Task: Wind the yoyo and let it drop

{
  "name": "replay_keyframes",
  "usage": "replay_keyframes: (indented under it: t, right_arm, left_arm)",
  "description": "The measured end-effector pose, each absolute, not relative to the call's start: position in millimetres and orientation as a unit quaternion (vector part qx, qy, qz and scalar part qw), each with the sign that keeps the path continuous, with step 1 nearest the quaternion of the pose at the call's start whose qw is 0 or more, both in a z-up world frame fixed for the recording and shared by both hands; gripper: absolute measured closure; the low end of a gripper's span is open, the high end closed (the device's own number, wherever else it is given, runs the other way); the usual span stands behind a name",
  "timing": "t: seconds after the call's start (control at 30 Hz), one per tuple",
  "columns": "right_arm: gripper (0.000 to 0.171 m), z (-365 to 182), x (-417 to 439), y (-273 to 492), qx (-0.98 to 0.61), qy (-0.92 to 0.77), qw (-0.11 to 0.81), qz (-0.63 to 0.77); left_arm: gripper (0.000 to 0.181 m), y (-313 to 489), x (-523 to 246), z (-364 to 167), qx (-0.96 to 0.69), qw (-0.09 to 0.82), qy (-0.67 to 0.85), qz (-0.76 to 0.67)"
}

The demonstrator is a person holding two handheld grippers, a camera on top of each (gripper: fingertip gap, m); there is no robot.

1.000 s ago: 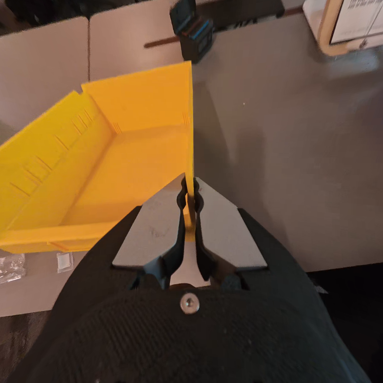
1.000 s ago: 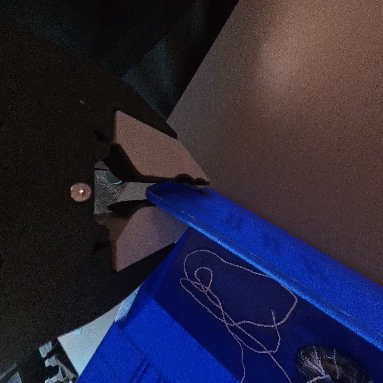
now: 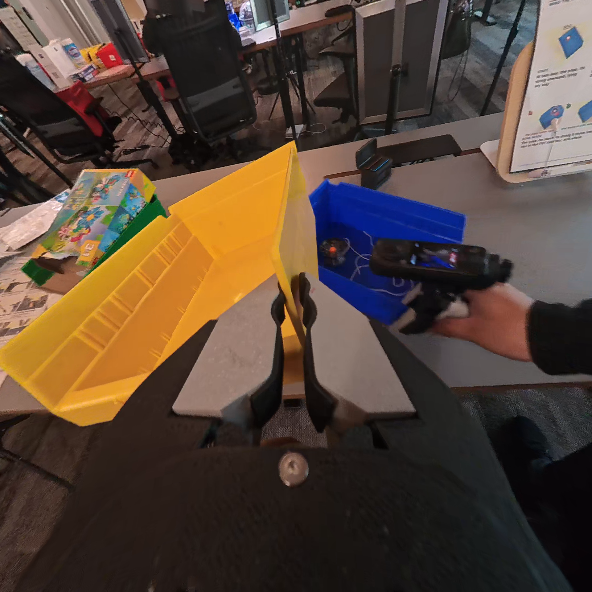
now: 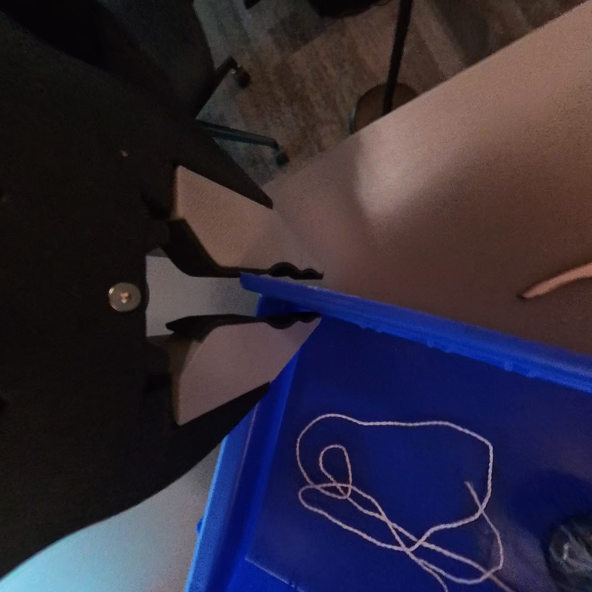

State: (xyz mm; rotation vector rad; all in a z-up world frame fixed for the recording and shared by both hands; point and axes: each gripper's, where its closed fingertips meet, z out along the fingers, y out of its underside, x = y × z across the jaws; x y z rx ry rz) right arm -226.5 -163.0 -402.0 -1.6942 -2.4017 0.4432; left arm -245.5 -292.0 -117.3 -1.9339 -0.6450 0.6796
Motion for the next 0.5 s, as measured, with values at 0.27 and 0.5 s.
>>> replay_keyframes:
  t: [0.27, 0.5]
  right_arm:
    - [0.168, -384, -289, -151, -0.703, -0.675, 0.121, 0.188]
    - [0.12, -376, -294, -236, -0.75, -0.593, -0.114, 0.27]
  left_arm:
    - [0.178, -344, -228, -116, -0.781, 0.455, -0.298, 0.305]
    - [0.178, -358, -225, -127, -0.777, 0.452, -0.316, 0.303]
